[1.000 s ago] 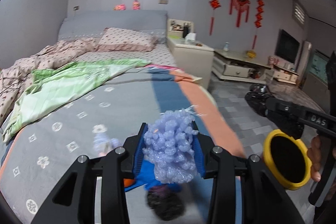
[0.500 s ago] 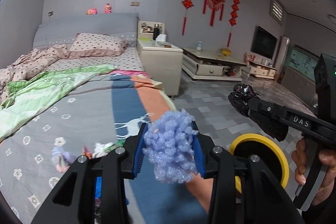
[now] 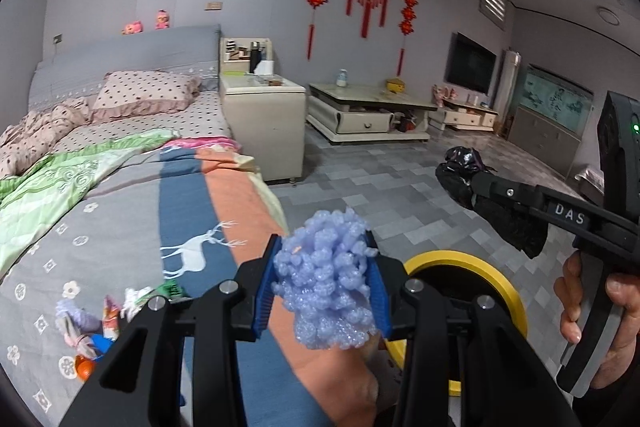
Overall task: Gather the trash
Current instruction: 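Carry the fluffy ball and black bag over the bin with both tools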
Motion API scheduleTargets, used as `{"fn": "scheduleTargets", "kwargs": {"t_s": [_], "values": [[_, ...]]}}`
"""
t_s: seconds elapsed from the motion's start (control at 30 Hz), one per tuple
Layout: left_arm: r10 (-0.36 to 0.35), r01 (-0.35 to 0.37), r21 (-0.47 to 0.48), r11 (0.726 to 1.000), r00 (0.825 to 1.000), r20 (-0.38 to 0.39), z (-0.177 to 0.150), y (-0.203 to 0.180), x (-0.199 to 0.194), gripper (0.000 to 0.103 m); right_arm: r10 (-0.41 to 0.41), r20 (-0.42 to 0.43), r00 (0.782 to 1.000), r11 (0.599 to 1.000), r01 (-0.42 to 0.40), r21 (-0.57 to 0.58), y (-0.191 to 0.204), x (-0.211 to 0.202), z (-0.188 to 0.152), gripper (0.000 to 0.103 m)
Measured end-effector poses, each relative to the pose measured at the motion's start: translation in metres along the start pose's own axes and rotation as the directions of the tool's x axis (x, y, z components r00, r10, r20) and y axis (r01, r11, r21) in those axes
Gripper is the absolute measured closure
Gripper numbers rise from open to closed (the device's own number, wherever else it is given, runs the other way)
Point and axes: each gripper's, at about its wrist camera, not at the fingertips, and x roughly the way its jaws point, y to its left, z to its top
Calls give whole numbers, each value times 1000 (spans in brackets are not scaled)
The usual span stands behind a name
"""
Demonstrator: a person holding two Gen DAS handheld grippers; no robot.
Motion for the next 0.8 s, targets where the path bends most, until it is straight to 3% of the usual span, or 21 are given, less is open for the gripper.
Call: {"fn": "scheduleTargets", "kwargs": {"t_s": [0.5,0.8], "values": [[-92,95,36,995,994,-67,-5,-53,53,66,-91,-12,996,991,92,95,-71,-14,-18,76],[-143,150,46,988,980,-142,-22,-86,92,66,-125,-54,991,979,132,154,-114,-9,-35,76]]}}
